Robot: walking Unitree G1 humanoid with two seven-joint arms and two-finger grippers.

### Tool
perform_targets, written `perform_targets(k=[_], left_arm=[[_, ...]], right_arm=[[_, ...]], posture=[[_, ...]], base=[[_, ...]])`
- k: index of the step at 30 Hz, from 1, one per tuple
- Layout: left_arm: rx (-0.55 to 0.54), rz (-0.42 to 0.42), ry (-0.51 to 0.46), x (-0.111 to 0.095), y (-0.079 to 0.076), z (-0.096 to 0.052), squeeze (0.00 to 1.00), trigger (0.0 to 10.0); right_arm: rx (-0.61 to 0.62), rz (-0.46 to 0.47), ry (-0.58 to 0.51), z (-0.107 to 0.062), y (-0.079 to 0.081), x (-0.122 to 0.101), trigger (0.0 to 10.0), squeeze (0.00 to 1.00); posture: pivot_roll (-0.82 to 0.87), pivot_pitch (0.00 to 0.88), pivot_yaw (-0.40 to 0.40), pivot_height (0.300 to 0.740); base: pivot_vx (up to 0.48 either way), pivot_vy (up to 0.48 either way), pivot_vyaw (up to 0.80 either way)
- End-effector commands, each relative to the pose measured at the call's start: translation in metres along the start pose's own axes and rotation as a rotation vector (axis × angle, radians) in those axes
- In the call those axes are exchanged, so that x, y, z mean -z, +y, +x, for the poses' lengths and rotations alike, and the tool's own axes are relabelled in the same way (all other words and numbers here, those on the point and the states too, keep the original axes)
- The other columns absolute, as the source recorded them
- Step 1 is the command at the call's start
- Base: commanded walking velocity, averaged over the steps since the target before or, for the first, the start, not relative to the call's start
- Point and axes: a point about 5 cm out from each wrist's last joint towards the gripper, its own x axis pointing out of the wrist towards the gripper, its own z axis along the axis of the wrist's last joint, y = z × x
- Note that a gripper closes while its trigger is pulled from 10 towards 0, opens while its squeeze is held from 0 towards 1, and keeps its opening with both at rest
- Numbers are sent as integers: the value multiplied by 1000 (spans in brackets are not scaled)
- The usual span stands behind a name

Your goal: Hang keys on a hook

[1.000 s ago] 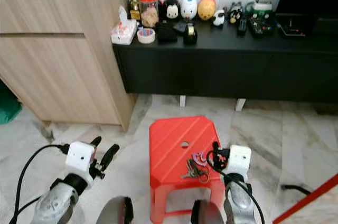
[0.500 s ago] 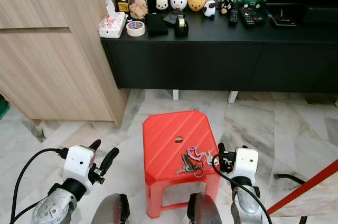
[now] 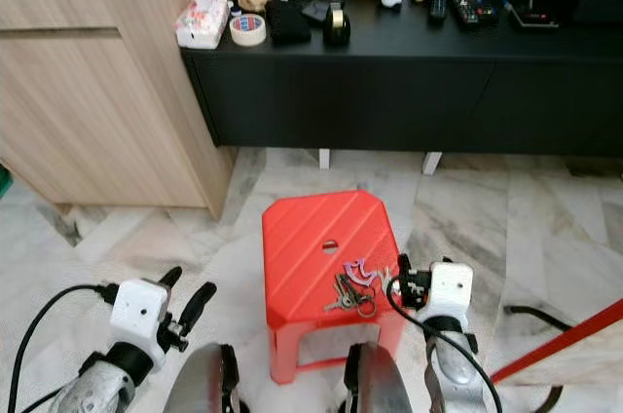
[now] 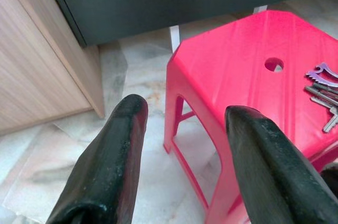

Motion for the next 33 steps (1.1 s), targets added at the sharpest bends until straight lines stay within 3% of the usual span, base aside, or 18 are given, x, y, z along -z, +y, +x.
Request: perform_targets(k=[1, 9, 13, 15, 19, 26, 30, 33], left_arm=[[9, -11, 10, -1, -3, -2, 0, 10000], [-44, 3, -25, -9, 5, 4, 0, 10000], [-38, 79, -34, -11, 14, 11, 0, 10000], [-51, 163, -34, -12, 29, 17, 0, 10000], [-74, 187, -55, -19, 41, 23, 0, 10000], [-55, 212, -64, -20, 38, 27, 0, 10000], [-34, 187, -60, -17, 29, 26, 0, 10000], [-31, 179, -61, -17, 26, 26, 0, 10000]], right_arm=[[6, 8, -3, -2, -1, -2, 10000, 0], [-21, 3, 5, 4, 1, -7, 10000, 0], [-37, 2, 13, 7, 3, -8, 10000, 0], [-48, -2, 13, 9, 3, -10, 10000, 0], [-55, -13, 24, 9, 0, -11, 10000, 0], [-115, -11, 113, 12, 6, -2, 10000, 0], [-169, -86, 244, 17, 12, 12, 10000, 0], [-182, -69, 286, 21, 15, 15, 10000, 0]], posture=[[74, 216, -9, 607], [80, 225, -25, 607], [78, 223, -29, 607], [74, 221, -31, 607], [76, 225, -33, 607], [69, 238, -34, 607], [71, 240, -35, 607], [76, 238, -36, 607]], base=[[0, 0, 0], [0, 0, 0], [0, 0, 0], [0, 0, 0], [0, 0, 0], [0, 0, 0], [0, 0, 0], [0, 0, 0]])
